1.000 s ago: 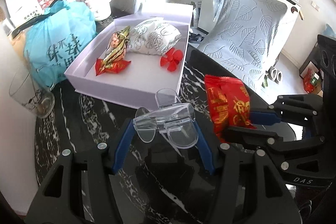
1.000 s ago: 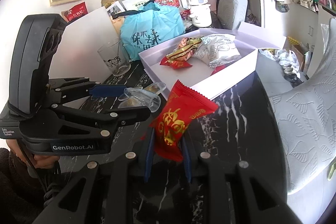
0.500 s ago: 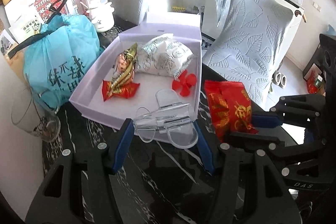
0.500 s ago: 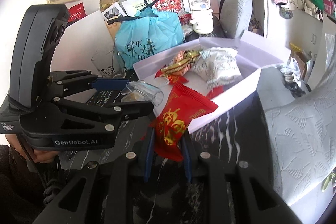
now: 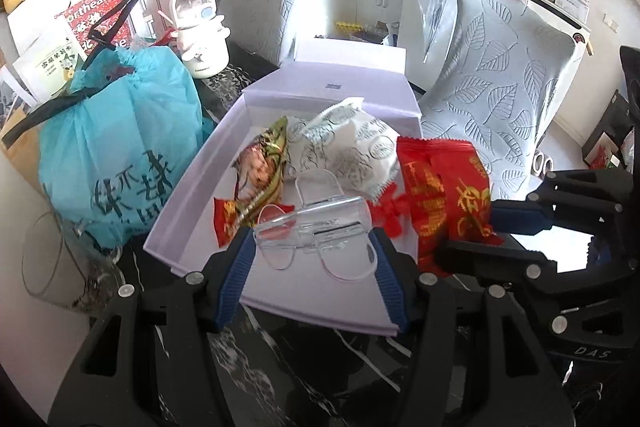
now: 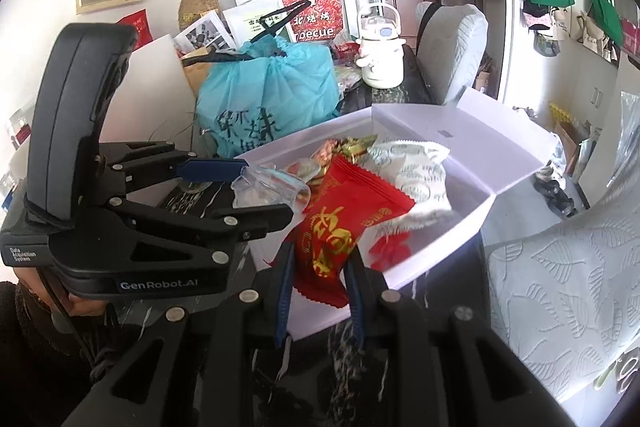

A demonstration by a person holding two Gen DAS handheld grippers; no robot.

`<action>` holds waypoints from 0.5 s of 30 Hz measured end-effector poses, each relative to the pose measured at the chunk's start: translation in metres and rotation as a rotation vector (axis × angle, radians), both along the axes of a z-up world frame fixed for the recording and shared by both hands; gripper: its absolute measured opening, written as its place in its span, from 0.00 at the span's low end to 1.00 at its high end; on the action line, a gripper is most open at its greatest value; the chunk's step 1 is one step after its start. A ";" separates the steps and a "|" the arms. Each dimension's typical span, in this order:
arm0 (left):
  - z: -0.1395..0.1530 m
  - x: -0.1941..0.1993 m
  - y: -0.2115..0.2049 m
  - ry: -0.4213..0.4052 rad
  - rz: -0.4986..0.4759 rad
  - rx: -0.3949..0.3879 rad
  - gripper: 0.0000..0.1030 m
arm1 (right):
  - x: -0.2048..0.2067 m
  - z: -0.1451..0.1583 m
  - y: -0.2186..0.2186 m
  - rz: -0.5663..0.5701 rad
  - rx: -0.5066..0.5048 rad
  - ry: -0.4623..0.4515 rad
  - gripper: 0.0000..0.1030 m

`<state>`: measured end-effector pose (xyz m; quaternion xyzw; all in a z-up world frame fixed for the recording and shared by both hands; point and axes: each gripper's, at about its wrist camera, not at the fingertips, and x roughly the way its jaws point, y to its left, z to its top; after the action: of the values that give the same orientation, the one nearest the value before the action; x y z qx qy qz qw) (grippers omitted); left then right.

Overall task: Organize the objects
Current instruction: 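Carry the red packet with the right gripper while the left gripper carries the clear toy over the box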

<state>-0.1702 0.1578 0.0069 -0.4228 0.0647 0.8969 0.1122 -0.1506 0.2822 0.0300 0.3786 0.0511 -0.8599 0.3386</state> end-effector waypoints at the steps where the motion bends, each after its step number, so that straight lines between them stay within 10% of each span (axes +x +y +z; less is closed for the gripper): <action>1: 0.000 -0.004 -0.001 0.001 0.000 -0.001 0.55 | -0.004 0.000 -0.002 0.001 0.002 0.001 0.24; 15: -0.014 -0.046 -0.013 0.020 0.022 -0.049 0.55 | -0.052 -0.014 -0.017 -0.004 0.009 -0.009 0.24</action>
<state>-0.2163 0.1446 -0.0073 -0.4172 0.0831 0.9004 0.0915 -0.2025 0.2649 0.0162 0.3839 0.0527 -0.8587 0.3352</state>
